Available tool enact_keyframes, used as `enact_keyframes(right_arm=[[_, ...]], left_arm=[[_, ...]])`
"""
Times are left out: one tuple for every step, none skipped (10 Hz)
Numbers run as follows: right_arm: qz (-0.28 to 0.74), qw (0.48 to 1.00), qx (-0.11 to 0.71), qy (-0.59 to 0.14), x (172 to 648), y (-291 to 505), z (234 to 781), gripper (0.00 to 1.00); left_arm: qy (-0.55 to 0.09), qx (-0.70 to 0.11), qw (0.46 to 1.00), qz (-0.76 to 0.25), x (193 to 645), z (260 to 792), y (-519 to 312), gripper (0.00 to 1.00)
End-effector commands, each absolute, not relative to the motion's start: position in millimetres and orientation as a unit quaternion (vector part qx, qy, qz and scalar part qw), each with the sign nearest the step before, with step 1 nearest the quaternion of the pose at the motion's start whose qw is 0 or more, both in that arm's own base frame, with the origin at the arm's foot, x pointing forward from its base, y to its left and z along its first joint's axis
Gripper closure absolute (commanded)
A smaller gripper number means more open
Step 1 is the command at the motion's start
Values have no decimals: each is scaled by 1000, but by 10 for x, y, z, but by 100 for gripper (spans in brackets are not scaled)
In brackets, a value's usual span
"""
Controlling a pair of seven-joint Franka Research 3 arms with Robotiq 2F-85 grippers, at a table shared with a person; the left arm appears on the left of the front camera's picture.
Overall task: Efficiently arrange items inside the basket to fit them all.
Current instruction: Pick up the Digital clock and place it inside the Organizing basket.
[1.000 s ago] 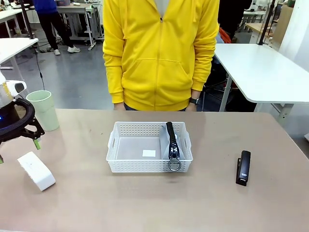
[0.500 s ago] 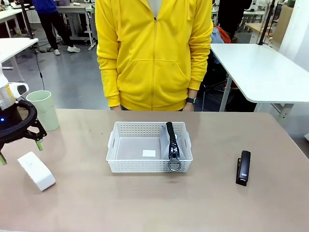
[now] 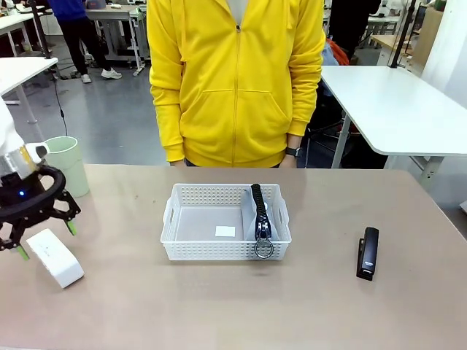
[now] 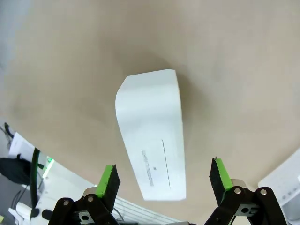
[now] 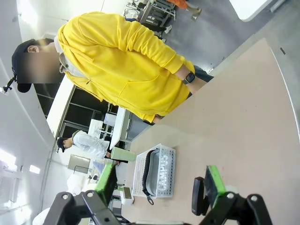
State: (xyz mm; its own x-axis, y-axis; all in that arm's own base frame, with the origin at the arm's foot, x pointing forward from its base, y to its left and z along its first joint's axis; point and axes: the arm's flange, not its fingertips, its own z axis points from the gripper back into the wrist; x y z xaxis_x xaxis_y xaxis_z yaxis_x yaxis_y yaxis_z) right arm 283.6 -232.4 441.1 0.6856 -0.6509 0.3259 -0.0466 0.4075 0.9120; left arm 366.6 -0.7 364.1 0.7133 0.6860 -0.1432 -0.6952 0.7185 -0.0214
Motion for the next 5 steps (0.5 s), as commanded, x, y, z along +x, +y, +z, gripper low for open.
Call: enact_keyframes(right_arm=[[-196, 759, 513, -351, 2856, -2336, 4428, 0], [-196, 759, 513, -351, 2856, -2336, 4428, 0], [-196, 759, 513, -351, 2856, -2336, 4428, 0], [-196, 759, 513, -351, 2856, -2336, 4428, 0], [-196, 759, 513, -351, 2856, -2336, 4428, 0]], left_arm=[[89, -22, 912, 400, 3567, 3366, -39, 0], [96, -19, 908, 407, 3587, 3285, -40, 0], [96, -16, 905, 414, 3624, 3196, -60, 0], [93, -13, 905, 414, 3661, 3144, -81, 0], [90, -4, 905, 415, 3689, 3126, -95, 0]])
